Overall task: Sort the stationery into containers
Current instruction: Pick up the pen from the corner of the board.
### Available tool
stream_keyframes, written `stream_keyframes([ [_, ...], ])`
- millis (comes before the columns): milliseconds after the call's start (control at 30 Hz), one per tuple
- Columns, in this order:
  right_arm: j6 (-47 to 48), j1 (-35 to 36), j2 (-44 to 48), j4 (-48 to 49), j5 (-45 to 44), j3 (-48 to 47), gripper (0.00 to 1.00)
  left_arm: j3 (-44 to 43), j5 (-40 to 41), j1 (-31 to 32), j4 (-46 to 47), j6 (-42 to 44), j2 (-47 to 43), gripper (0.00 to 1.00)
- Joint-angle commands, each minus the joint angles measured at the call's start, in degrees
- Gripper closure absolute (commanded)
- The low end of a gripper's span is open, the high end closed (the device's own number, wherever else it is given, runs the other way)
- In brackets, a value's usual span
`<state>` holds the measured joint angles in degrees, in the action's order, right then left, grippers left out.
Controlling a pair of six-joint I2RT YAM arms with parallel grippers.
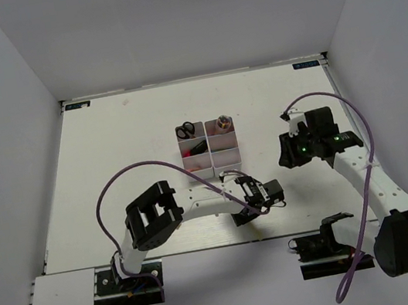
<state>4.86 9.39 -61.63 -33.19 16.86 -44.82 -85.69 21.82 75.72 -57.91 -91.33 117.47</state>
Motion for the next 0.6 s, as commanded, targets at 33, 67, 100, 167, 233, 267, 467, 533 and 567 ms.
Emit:
stream_keyframes([
  [33,-0.6,-0.8,1.2,0.8,1.6,-0.6,0.61,-0.6,-0.4,-0.6,0.8,-2.4,0.1,0.64],
  [67,-0.6,-0.9,1.4,0.8,1.8,-0.6,0.61,-0.5,-0.4,-0.5,1.2,-2.5,0.2,0.66],
  [100,-0.6,-1.2,1.4,0.7,1.8,-0.5,0.61,-0.1,-0.6,-0.6,1.4,-2.5,0.2,0.7],
  [167,-0.6,-1.2,1.5,0.7,2.2,-0.6,0.61,0.1,-0.5,-0.6,1.3,-2.6,0.2,0.75],
  [233,-0.7,-1.7,1.4,0.6,2.6,-0.5,0.62,0.2,-0.4,-0.4,1.4,-2.2,-0.3,0.79],
  [267,-0.7,-1.7,1.6,0.5,2.7,-0.5,0.62,0.1,-0.3,-0.2,1.4,-0.9,-1.2,0.79],
  [467,0.8,-2.3,1.7,0.1,5.4,-0.5,0.82,-0.3,12.7,2.6,0.1,12.2,-10.3,0.89],
  [533,3.6,-2.6,1.9,-0.6,6.3,-0.4,1.0,4.7,19.3,2.6,0.3,19.6,-16.6,0.98],
  [567,3.6,-2.6,2.0,-1.0,8.5,-0.4,1.0,4.7,19.4,2.2,1.3,22.4,-16.7,0.98],
])
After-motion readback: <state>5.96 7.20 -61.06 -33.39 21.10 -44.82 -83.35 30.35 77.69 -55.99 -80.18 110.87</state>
